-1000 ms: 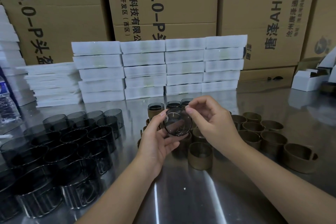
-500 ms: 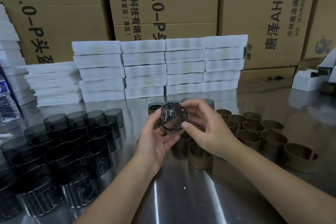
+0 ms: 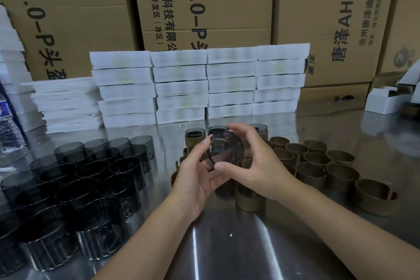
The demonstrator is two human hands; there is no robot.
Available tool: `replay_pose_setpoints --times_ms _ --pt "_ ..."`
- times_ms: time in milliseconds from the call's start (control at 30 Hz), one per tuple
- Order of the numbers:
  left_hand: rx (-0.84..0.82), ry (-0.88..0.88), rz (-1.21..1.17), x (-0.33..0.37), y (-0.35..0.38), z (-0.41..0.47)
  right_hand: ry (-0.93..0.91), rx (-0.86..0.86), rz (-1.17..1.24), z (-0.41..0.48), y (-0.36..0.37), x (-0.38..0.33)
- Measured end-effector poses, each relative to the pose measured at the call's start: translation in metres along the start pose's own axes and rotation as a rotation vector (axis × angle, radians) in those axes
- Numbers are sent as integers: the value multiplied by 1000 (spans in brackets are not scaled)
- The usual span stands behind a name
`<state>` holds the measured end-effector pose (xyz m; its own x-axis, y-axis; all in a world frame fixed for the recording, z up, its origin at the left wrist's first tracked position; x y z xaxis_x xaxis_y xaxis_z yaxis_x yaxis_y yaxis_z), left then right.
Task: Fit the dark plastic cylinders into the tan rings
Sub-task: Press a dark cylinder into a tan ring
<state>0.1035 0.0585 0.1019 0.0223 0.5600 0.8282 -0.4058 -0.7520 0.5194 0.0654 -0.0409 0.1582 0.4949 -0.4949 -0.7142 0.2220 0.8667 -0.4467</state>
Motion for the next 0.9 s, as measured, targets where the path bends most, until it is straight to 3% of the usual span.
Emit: replay_pose_setpoints --times_ms 567,900 --pt "-141 -37 182 -6 15 -5 72 65 25 1 -6 8" --pt "-192 -61 138 -9 21 -8 147 142 231 4 -16 18"
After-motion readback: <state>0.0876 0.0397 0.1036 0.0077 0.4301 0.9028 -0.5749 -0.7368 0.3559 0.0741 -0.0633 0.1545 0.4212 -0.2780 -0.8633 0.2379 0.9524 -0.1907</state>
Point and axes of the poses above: each hand's wrist, its own z-axis towards the middle knuckle, its own y-axis out of the palm, x = y × z, the point moved 10 cm from there along z, towards the middle knuckle, and after that the axes turned 5 degrees about y, right-handed, at the moved point
